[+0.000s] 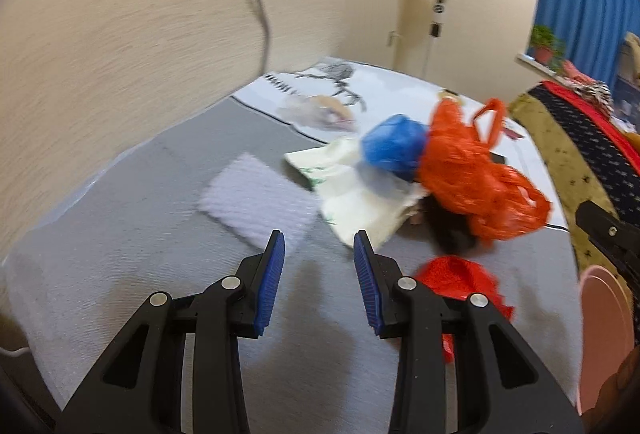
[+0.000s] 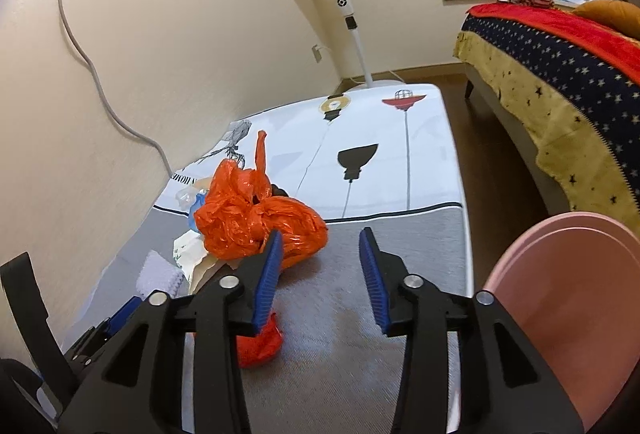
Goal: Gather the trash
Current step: 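Move both tools back over the board toward the remaining bags, then grasp the bubble wrap with the left tool while the right tool grasps the orange bag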
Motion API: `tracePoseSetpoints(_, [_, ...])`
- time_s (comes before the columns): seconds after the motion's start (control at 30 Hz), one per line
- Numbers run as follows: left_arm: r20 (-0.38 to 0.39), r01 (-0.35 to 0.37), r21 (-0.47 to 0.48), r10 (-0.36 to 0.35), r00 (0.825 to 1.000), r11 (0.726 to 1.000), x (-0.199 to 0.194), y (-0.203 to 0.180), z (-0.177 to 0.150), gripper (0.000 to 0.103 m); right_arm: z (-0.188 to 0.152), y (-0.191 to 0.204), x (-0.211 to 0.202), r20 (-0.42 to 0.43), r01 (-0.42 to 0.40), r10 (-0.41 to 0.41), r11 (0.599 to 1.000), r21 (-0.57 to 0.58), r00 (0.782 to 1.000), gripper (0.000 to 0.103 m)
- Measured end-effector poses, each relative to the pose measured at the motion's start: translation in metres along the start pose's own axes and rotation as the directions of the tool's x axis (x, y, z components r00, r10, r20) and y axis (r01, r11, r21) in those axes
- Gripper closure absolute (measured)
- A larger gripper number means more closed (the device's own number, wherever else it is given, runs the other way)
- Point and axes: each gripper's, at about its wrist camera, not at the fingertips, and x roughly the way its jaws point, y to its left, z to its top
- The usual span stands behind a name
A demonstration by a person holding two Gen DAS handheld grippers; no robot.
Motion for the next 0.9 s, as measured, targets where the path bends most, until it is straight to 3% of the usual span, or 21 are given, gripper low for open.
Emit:
tracePoseSetpoints(0.17, [-0.026,-0.040,-0.048,0.039,0.999,0.998,0.012,0.011,0.005,0.065,-0.002,-0.001,0.019,-0.028,-0.019,0.019,1.000,0.018,0.999,0.051])
tracePoseSetpoints(0.3, [-0.060,-0.055,-0.076,0.051,0.997,0.996,0.022,0.017,0.009,0.053,-0.002,-0.002,0.031,-0.043,-0.027,0.028,0.999,0.028,0.999,0.050])
tracePoseSetpoints(0.43, [-0.087,-0.056,-0.094,0.048,0.995,0.994,0.030,0.022,0.012,0.053,-0.003,0.000,0.043,-0.057,-0.037,0.039,0.999,0.035,0.998,0.051])
tracePoseSetpoints(0.57, [-0.122,-0.053,-0.121,0.038,0.992,0.991,0.039,0.028,0.014,0.053,-0.001,0.002,0.051,-0.068,-0.054,0.057,0.998,0.034,0.996,0.064])
tracePoseSetpoints(0.67, [-0.150,-0.036,-0.138,0.015,0.989,0.990,0.044,0.031,0.012,0.064,-0.002,0.005,0.053,-0.073,-0.052,0.053,0.999,0.014,0.996,0.077])
tracePoseSetpoints(0.73, [-0.153,-0.025,-0.140,0.003,0.988,0.990,0.045,0.031,0.012,0.075,-0.002,0.005,0.055,-0.081,-0.050,0.051,0.999,0.010,0.995,0.092])
tracePoseSetpoints(0.9, [-0.142,-0.007,-0.133,-0.012,0.990,0.991,0.041,0.031,0.011,0.088,-0.001,0.008,0.049,-0.071,-0.057,0.057,0.998,-0.006,0.996,0.097])
